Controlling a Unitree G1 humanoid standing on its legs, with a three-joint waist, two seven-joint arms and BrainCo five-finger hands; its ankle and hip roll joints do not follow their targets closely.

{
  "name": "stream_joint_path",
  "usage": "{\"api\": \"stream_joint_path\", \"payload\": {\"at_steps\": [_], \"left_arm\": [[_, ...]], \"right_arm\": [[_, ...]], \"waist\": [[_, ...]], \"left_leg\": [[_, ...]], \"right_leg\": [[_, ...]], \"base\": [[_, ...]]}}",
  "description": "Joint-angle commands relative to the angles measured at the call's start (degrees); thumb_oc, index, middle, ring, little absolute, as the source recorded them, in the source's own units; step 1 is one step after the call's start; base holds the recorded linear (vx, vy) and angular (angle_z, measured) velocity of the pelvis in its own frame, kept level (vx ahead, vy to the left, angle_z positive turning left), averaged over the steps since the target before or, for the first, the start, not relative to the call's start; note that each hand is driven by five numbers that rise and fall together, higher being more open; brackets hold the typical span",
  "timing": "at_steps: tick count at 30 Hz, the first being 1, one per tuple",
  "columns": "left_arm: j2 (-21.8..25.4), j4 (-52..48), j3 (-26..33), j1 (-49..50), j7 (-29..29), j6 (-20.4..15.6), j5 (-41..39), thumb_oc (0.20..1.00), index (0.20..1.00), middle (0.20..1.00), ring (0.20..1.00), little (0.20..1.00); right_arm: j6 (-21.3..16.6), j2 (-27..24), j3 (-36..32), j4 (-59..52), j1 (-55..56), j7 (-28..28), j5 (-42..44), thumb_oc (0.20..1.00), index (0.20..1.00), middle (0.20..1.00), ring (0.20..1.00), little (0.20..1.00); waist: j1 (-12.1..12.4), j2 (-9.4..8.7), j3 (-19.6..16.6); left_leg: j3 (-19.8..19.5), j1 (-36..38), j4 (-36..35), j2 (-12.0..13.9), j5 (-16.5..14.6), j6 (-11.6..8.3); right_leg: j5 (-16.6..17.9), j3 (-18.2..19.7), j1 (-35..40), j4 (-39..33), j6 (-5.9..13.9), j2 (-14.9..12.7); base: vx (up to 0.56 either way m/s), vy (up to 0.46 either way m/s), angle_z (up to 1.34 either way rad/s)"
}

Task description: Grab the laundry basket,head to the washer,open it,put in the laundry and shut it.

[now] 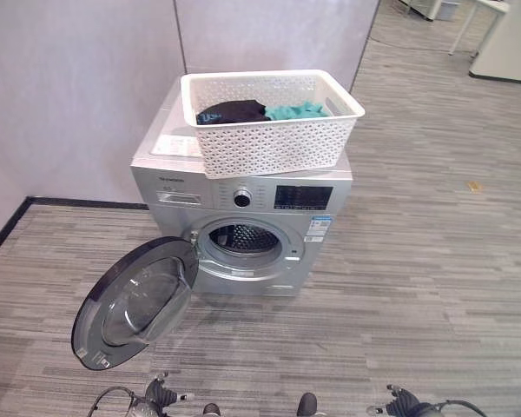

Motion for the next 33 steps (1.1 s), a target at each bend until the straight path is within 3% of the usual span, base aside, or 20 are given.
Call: {"api": "stream_joint_path", "payload": {"at_steps": [1,5,7,13,14,15,22,25,26,27,28,30,33], "left_arm": [[2.9,6.6,3.0,-3.9,-1.3,-0.2,-0.3,1.000,1.000,1.000,1.000,1.000],[2.9,7.8,7.3,-1.3,-1.4,0.5,-0.8,1.000,1.000,1.000,1.000,1.000],[2.7,8.8,7.7,-0.7,-1.5,0.3,-0.7,1.000,1.000,1.000,1.000,1.000],[2.8,8.5,6.6,-1.3,-1.4,0.3,0.0,1.000,1.000,1.000,1.000,1.000],[2.8,7.7,6.3,-1.3,-1.6,0.3,-0.2,1.000,1.000,1.000,1.000,1.000],[2.4,6.1,6.3,-1.0,-1.9,-0.1,-1.0,1.000,1.000,1.000,1.000,1.000],[2.2,5.6,5.7,-0.6,-1.5,-0.3,-0.9,1.000,1.000,1.000,1.000,1.000],[2.2,5.8,3.9,-0.1,-1.8,-0.5,-1.1,1.000,1.000,1.000,1.000,1.000],[2.9,6.2,3.3,0.0,-2.0,-0.5,-1.2,1.000,1.000,1.000,1.000,1.000],[2.6,6.2,3.7,0.0,-2.0,-0.5,-1.2,1.000,1.000,1.000,1.000,1.000],[3.6,6.9,3.1,0.1,-2.1,-0.5,-1.7,1.000,1.000,1.000,1.000,1.000],[3.6,7.1,3.3,0.2,-2.1,-0.5,-1.9,1.000,1.000,1.000,1.000,1.000],[4.4,7.6,2.9,0.6,-2.1,-0.5,-2.7,1.000,1.000,1.000,1.000,1.000]], "right_arm": [[-1.0,-5.6,-3.0,-4.5,-3.0,-1.6,5.3,1.000,1.000,1.000,1.000,1.000],[-3.2,-15.5,-14.8,-25.8,2.3,-4.5,8.8,1.000,1.000,1.000,1.000,1.000],[-4.0,-18.5,-19.9,-26.0,2.5,-6.6,9.5,1.000,1.000,1.000,1.000,1.000],[-3.4,-23.4,-19.1,-28.0,-2.9,-9.4,4.6,1.000,1.000,1.000,1.000,1.000],[-2.8,-25.4,-19.5,-29.5,-3.9,-9.7,2.6,1.000,1.000,1.000,1.000,1.000],[-3.3,-32.6,-21.8,-36.0,-6.3,-10.2,0.2,1.000,1.000,1.000,1.000,1.000],[-5.8,-40.1,-27.3,-46.2,-10.7,-13.0,0.8,1.000,1.000,1.000,1.000,1.000],[-8.2,-46.2,-22.0,-48.0,-20.6,-12.1,2.9,1.000,1.000,1.000,1.000,1.000],[-8.3,-49.8,-17.2,-47.2,-26.5,-10.9,2.5,1.000,1.000,1.000,1.000,1.000],[-8.4,-49.9,-15.7,-46.7,-28.1,-11.0,2.5,1.000,1.000,1.000,1.000,1.000],[-8.2,-52.2,-7.3,-45.8,-37.8,-9.5,2.9,1.000,1.000,1.000,1.000,1.000],[-8.1,-52.3,-3.3,-45.2,-42.5,-9.1,3.4,1.000,1.000,1.000,1.000,1.000],[-8.8,-51.7,8.2,-42.7,-55.0,-7.2,5.4,1.000,1.000,1.000,1.000,1.000]], "waist": [[0.0,-1.81,2.4],[-1.1,-3.26,2.0],[-1.0,-3.71,1.5],[0.3,-4.55,1.3],[0.5,-4.47,1.1],[0.7,-4.17,0.7],[1.3,-4.37,-0.2],[2.9,-5.51,-0.8],[4.0,-6.28,-0.9],[3.5,-6.17,-1.0],[5.0,-7.46,-0.9],[5.1,-7.73,-1.1],[6.8,-8.88,-0.9]], "left_leg": [[-1.6,-0.4,0.9,0.9,0.2,-1.52],[-1.5,0.7,-1.4,1.2,0.9,-1.64],[-1.7,1.0,-2.5,1.3,1.3,-1.71],[-2.3,1.0,-3.7,1.1,1.8,-1.65],[-2.5,1.1,-3.6,0.9,1.7,-1.59],[-2.6,1.2,-3.6,0.6,1.5,-1.38],[-3.1,1.0,-4.0,0.4,1.5,-1.33],[-3.8,0.7,-4.0,0.3,1.5,-1.46],[-4.1,0.6,-4.0,0.4,1.4,-1.64],[-4.1,0.4,-4.0,0.3,1.6,-1.56],[-4.6,0.3,-3.9,0.6,1.5,-1.77],[-4.8,-0.2,-4.0,0.4,1.8,-1.70],[-5.6,-0.3,-3.8,0.5,1.6,-1.86]], "right_leg": [[-2.5,1.7,1.1,3.2,5.48,-2.5],[-2.1,1.8,1.0,3.2,6.14,-2.3],[-1.9,1.3,1.4,2.8,6.38,-2.3],[-1.5,0.8,1.5,2.5,6.78,-2.7],[-1.3,0.7,1.8,2.4,6.94,-2.9],[-1.0,0.4,2.0,2.5,7.22,-3.3],[-0.8,-0.4,2.3,2.6,7.48,-3.6],[-0.7,-1.3,2.7,2.3,7.54,-3.7],[-0.8,-1.6,2.9,2.3,7.57,-3.5],[-0.6,-1.6,2.7,2.2,7.56,-3.6],[-0.8,-1.7,3.0,2.3,7.45,-3.3],[-0.6,-2.0,2.8,2.2,7.44,-3.4],[-0.8,-2.5,3.3,2.1,7.28,-3.2]], "base": [[0.08,-0.046,0.16],[0.04,-0.001,0.04],[0.02,0.018,0.04],[-0.01,0.011,0.04],[0.03,0.063,0.08],[0.03,0.063,0.07],[0.03,0.029,0.06],[0.01,0.000,0.04],[0.01,-0.002,0.03],[0.02,-0.020,0.09],[0.00,-0.012,0.15],[0.00,-0.013,0.12],[0.02,-0.011,0.14]]}}
